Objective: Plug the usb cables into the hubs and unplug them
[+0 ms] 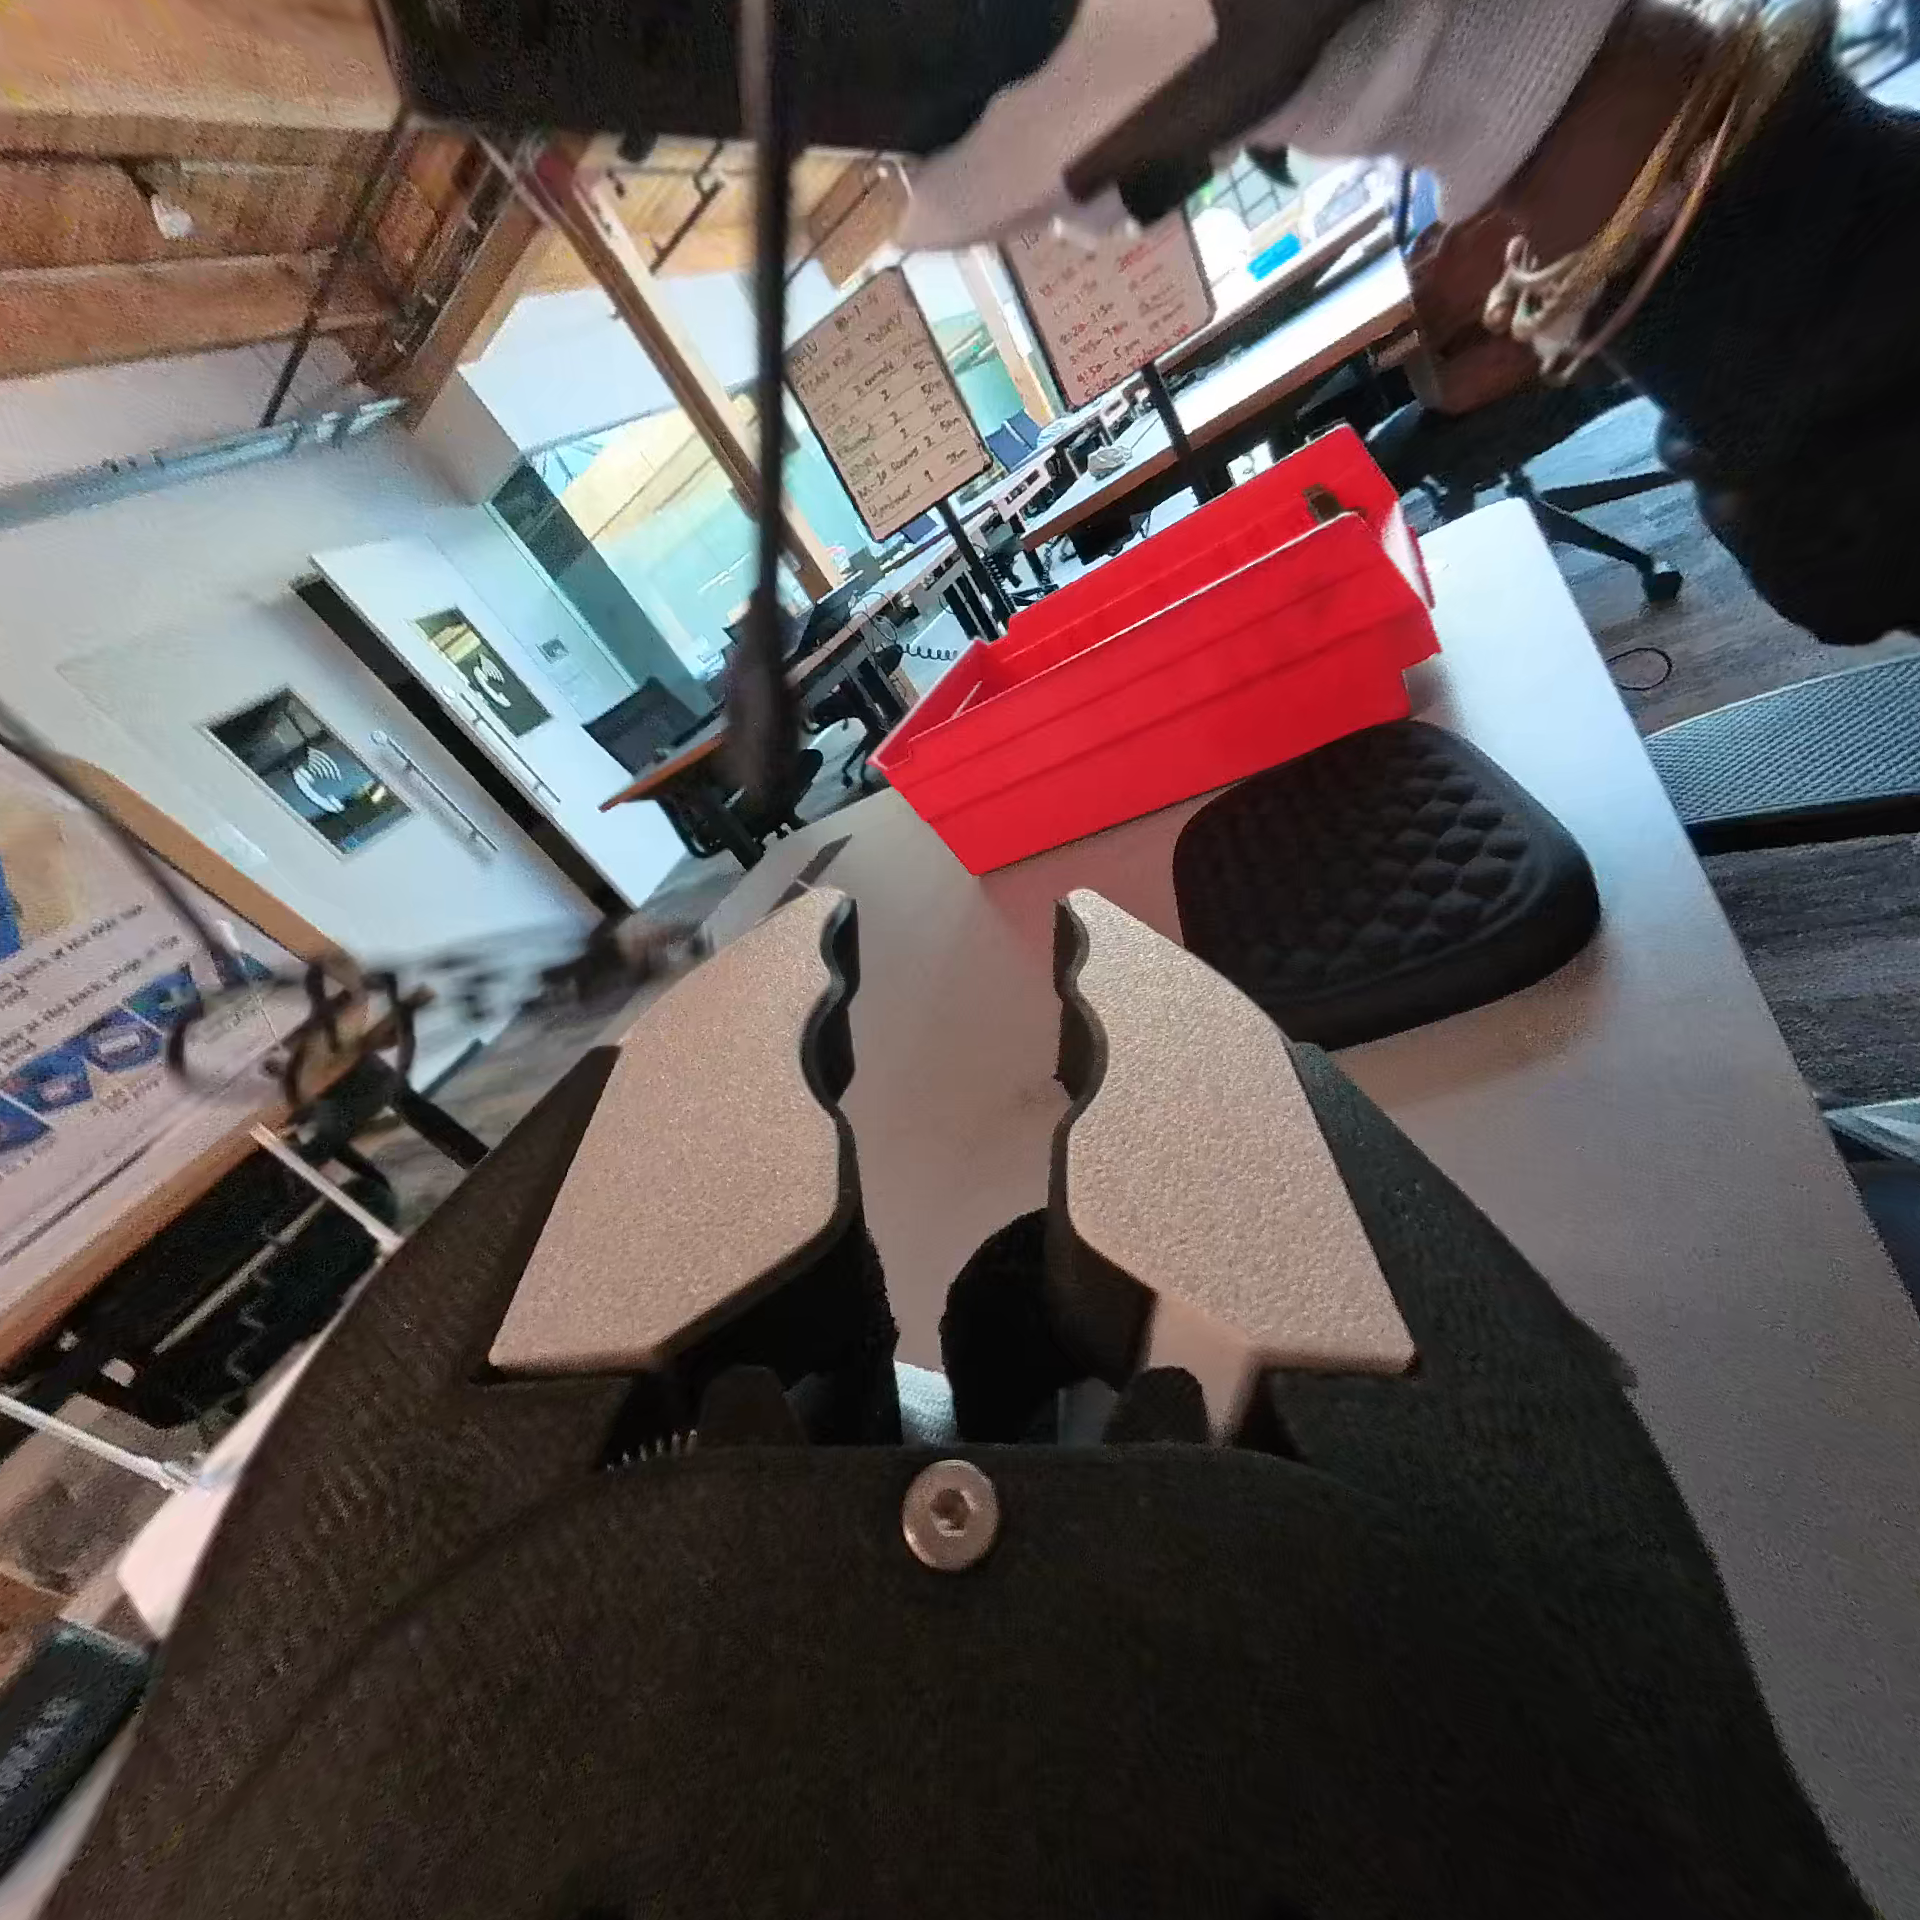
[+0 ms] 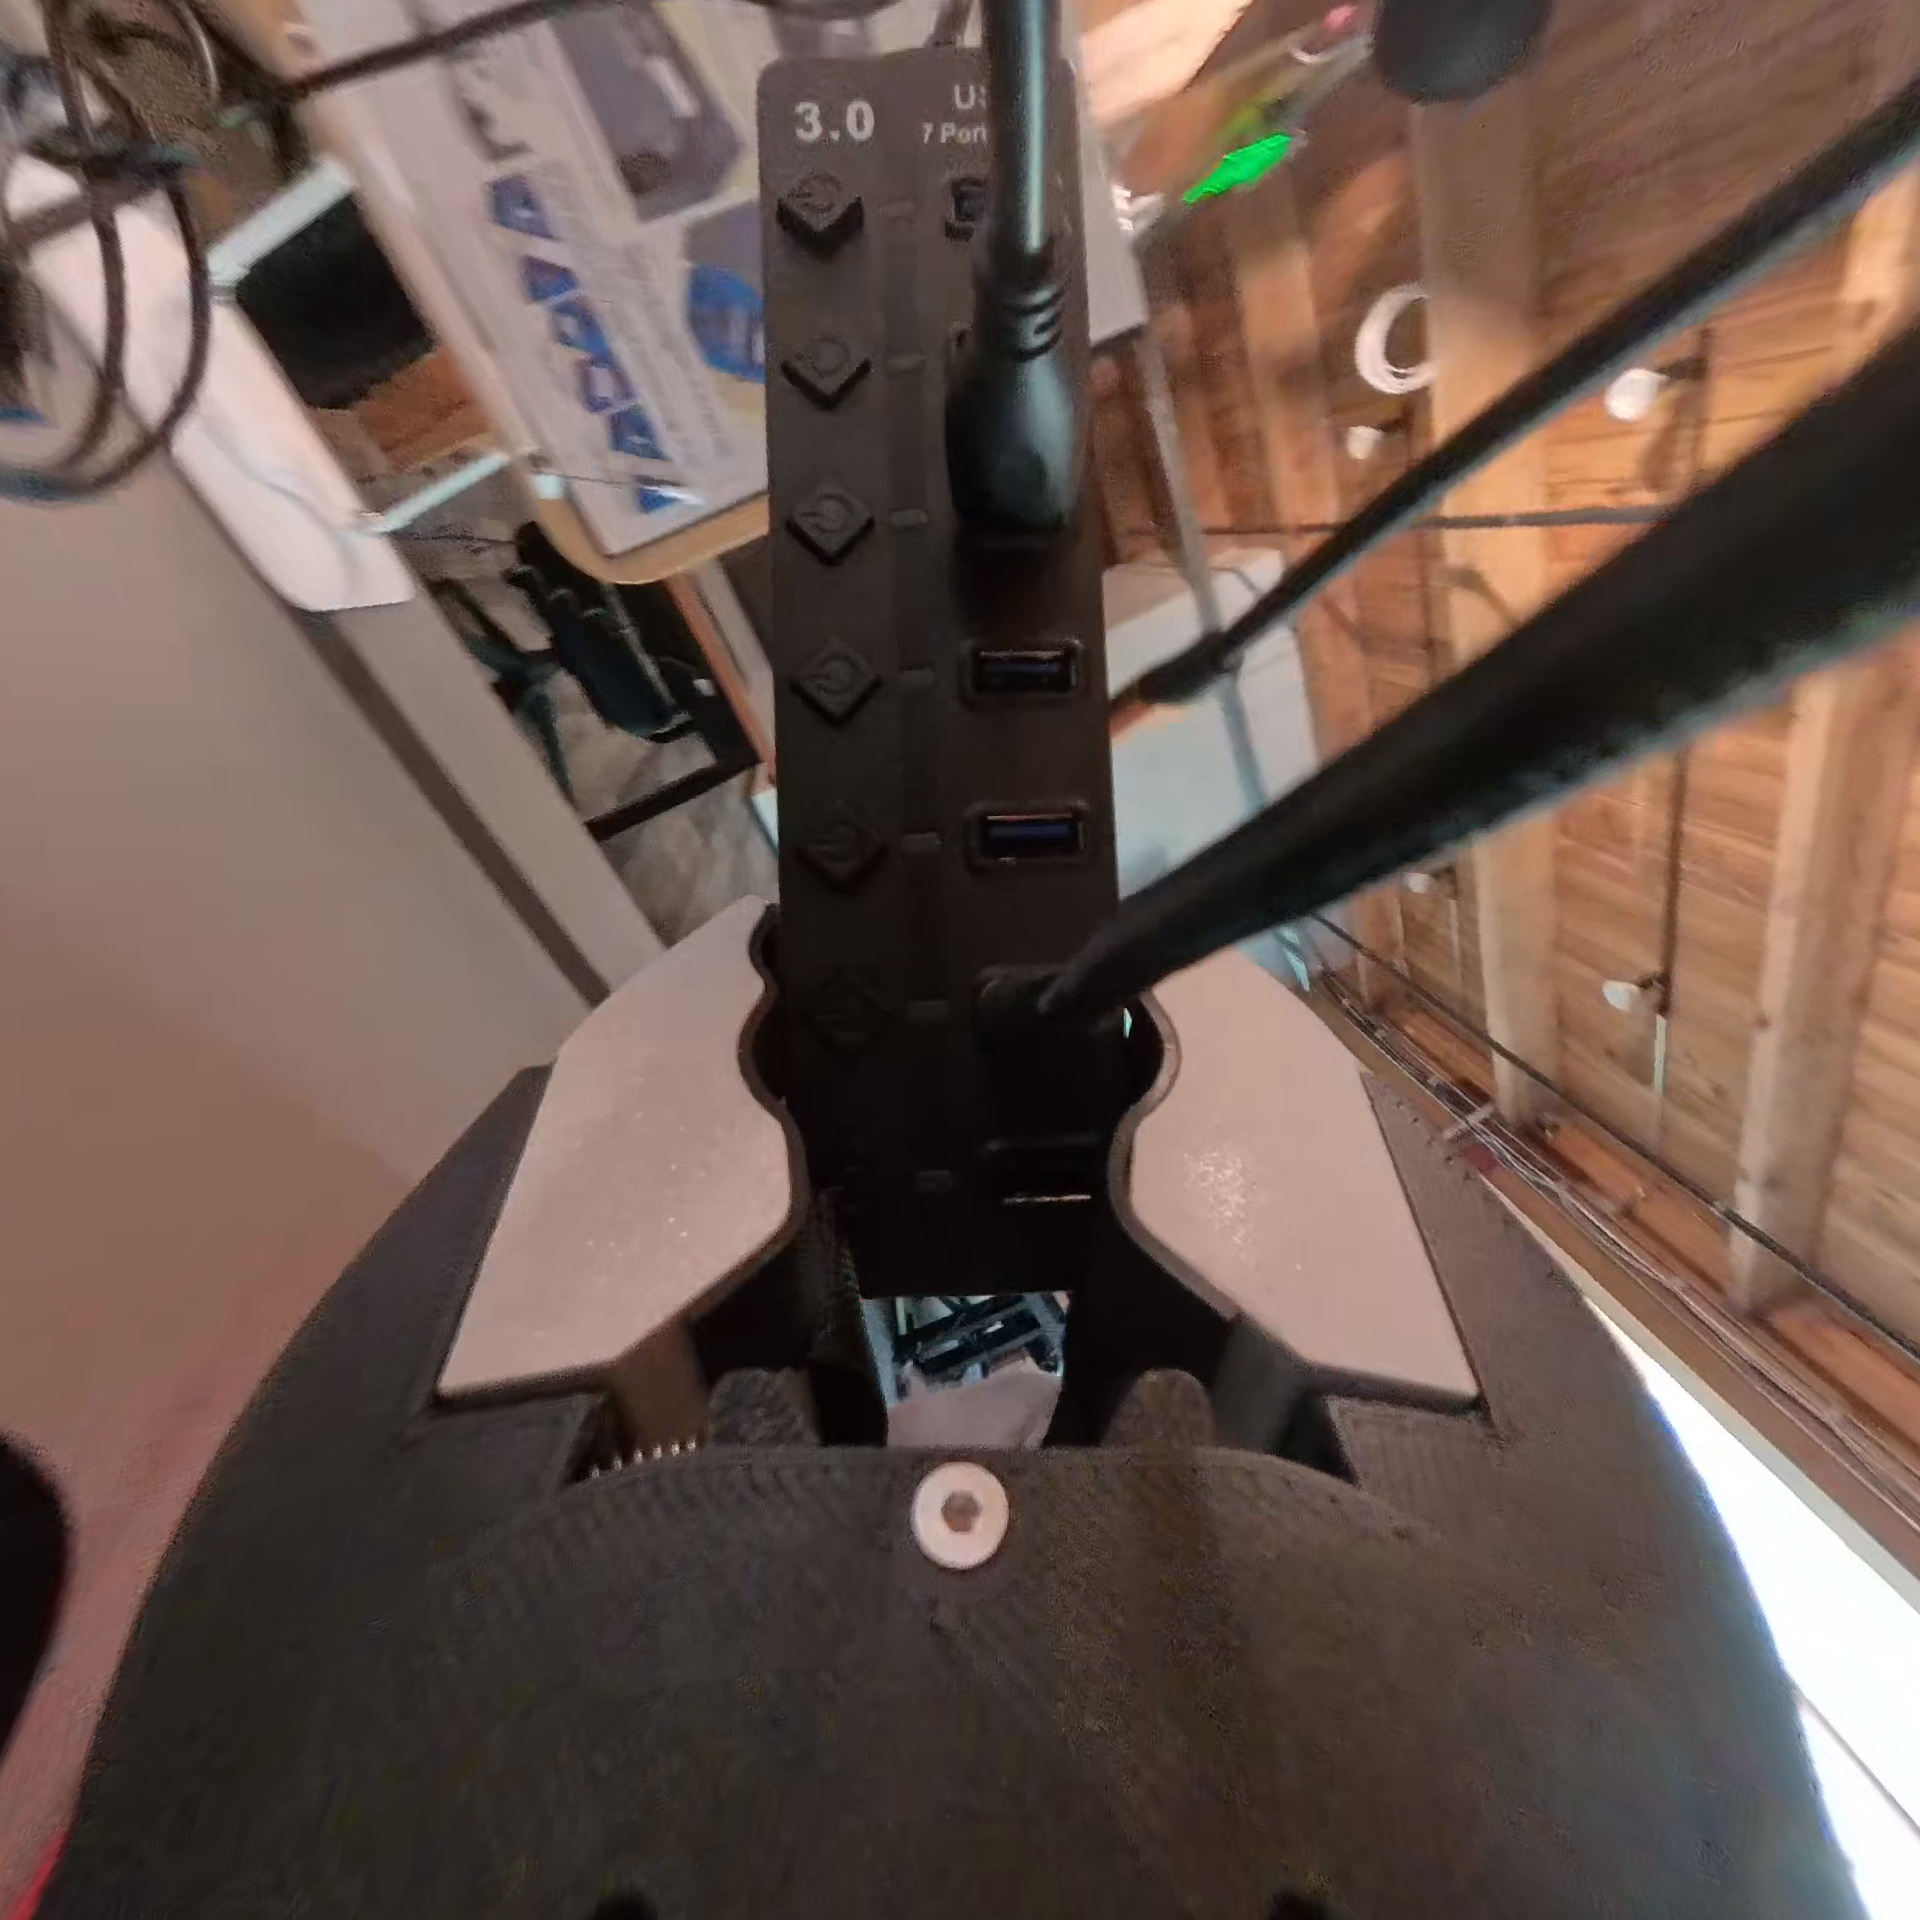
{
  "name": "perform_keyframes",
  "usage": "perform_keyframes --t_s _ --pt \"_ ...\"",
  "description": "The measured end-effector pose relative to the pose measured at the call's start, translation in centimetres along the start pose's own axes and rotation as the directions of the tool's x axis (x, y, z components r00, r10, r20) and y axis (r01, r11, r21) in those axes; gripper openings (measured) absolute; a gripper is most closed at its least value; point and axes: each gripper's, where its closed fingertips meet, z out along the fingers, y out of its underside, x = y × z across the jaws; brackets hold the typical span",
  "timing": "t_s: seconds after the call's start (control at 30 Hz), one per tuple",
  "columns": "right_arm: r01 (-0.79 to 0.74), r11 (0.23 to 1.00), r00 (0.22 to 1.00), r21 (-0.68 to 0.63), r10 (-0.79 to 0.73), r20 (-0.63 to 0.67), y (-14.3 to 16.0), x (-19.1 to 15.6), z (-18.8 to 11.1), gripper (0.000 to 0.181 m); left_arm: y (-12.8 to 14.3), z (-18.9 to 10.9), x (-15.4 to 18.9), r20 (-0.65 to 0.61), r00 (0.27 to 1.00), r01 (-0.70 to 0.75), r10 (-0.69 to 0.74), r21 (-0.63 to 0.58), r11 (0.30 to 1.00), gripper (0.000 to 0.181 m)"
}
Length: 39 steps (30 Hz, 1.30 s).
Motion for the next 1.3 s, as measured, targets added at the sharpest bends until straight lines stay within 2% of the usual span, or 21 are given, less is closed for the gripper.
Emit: perform_keyframes --t_s 0.13,0.33,0.5,0.7,0.87,0.93,1.1,1.13,1.2,1.27,1.3 --pt "-0.058 0.998 0.997 -0.025 0.056 -0.058 1.1 5.6 0.8 0.063 0.4 -0.5 -0.5 0.044 0.999 0.028 -0.026 -0.030 0.999 0.035" --pt "-0.122 0.983 0.986 -0.138 0.104 -0.131 5.4 12.6 -0.1 0.063 0.2 -3.2 -0.7 0.147 0.987 0.063 -0.060 -0.017 0.998 0.034" --pt "-0.162 0.955 0.978 -0.250 0.121 -0.169 9.3 14.6 -3.2 0.063 0.2 -5.9 -1.4 0.214 0.973 0.092 -0.090 0.001 0.996 0.033" --pt "-0.271 0.885 0.954 -0.379 0.196 -0.226 14.4 14.5 -8.3 0.064 0.7 -7.2 -2.1 0.255 0.964 0.089 -0.081 -0.021 0.996 0.033" --pt "-0.307 0.839 0.952 -0.449 0.266 -0.155 17.1 11.0 -10.0 0.063 1.0 -7.2 -2.2 0.265 0.961 0.086 -0.076 -0.024 0.996 0.033" --pt "-0.316 0.816 0.944 -0.484 0.322 -0.073 18.1 8.6 -9.5 0.063 1.2 -7.1 -2.2 0.266 0.961 0.084 -0.073 -0.031 0.996 0.033" --pt "-0.358 0.750 0.859 -0.556 0.498 0.119 20.8 1.5 -6.5 0.062 1.8 -6.9 -2.3 0.272 0.960 0.084 -0.066 -0.057 0.995 0.033" --pt "-0.373 0.737 0.825 -0.564 0.541 0.161 21.4 -0.1 -5.6 0.061 2.0 -6.9 -2.3 0.273 0.960 0.084 -0.063 -0.064 0.994 0.033" --pt "-0.436 0.658 0.717 -0.614 0.666 0.205 23.0 -3.2 -3.8 0.061 2.2 -6.8 -2.3 0.272 0.961 0.079 -0.056 -0.076 0.994 0.033" --pt "-0.489 0.548 0.576 -0.679 0.787 0.220 24.7 -6.8 -2.4 0.061 2.3 -6.7 -2.2 0.269 0.962 0.074 -0.048 -0.085 0.994 0.033" --pt "-0.493 0.469 0.494 -0.732 0.844 0.209 25.6 -8.9 -2.1 0.061 2.4 -6.7 -2.1 0.267 0.962 0.073 -0.047 -0.089 0.993 0.033"
